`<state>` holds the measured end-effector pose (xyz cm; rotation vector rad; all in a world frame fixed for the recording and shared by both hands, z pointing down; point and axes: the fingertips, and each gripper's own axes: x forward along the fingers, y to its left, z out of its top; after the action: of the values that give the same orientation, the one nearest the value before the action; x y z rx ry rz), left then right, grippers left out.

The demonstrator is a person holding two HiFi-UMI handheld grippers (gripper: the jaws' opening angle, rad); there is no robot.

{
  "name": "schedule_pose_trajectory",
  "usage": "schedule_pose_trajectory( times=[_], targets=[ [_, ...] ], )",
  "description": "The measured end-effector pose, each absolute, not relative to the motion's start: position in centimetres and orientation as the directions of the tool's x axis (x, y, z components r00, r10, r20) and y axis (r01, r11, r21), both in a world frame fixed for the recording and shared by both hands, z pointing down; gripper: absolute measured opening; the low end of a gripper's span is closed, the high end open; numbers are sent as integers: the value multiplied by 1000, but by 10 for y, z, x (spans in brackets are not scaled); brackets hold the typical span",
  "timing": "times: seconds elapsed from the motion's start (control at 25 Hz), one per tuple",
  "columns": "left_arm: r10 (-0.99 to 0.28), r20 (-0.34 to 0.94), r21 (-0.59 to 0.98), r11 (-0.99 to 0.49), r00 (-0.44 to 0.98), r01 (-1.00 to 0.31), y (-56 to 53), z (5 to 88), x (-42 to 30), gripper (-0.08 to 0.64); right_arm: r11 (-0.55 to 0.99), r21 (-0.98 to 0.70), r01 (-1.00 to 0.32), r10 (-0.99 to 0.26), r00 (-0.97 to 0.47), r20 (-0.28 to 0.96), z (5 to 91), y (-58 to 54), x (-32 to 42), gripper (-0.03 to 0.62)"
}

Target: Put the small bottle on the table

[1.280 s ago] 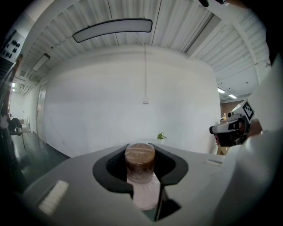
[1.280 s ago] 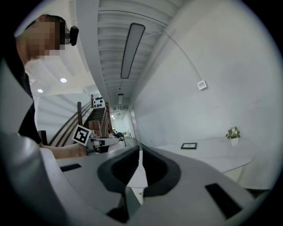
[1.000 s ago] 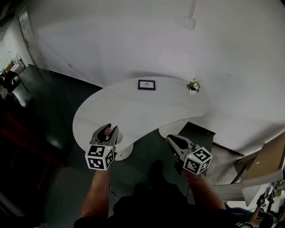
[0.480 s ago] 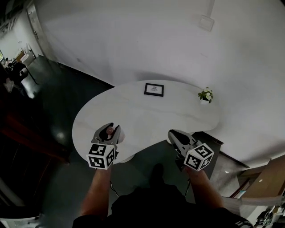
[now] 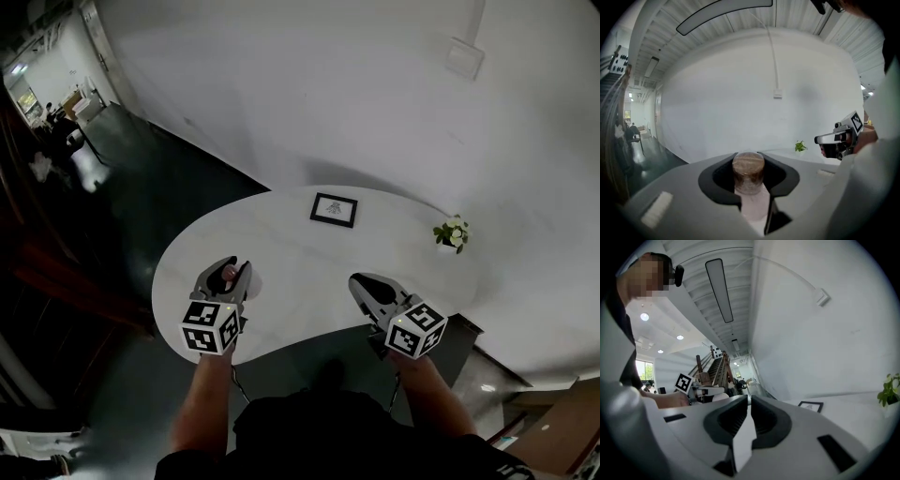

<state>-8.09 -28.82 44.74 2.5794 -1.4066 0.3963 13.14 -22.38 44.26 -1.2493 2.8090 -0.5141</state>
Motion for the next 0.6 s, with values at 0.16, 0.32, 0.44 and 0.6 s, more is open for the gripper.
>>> schedule_pose_trajectory(
  times=[0.16,0.32,0.44,0.6],
  targets=[
    [-810,304,30,-518,502,-855,-301,442,-67,124,653,-312,-690,-695,-710,115,446,-244,139,12],
    [-813,302,34,-513,498,-858,-308,443,-64,124,666,-319,-674,-677,-726,121,450,-256,137,12],
    [-817,299,42,-504,492,-863,-315,448,-69,124,673,-313,-670,-665,-734,139,454,-260,132,12],
    [-817,296,43,-507,495,-861,-319,454,-79,124,670,-299,-679,-666,-728,162,455,-266,123,12]
  ],
)
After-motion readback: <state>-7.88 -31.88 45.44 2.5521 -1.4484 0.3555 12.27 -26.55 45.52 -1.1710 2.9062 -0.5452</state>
